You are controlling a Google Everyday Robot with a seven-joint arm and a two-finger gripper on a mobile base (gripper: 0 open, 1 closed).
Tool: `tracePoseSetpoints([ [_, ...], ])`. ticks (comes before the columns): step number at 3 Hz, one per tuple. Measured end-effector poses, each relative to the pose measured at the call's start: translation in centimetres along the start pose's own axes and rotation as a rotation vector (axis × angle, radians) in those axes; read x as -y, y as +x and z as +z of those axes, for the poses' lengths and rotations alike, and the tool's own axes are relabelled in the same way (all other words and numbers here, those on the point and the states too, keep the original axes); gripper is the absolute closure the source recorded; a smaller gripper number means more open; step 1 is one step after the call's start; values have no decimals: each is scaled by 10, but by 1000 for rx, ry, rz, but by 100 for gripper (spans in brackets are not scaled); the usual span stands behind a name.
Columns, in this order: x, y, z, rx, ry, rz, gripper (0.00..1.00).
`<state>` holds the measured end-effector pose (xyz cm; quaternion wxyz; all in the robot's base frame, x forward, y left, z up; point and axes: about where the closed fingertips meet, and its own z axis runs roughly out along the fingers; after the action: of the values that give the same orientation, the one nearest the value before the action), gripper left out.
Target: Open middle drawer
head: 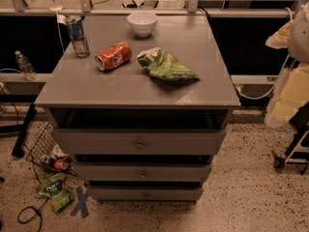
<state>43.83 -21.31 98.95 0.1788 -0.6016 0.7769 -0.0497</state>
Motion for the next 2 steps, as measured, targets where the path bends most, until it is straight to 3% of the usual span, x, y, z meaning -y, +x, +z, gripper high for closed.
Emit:
tracePoseSetpoints([
  [2, -11, 5, 12, -2, -26, 10, 0],
])
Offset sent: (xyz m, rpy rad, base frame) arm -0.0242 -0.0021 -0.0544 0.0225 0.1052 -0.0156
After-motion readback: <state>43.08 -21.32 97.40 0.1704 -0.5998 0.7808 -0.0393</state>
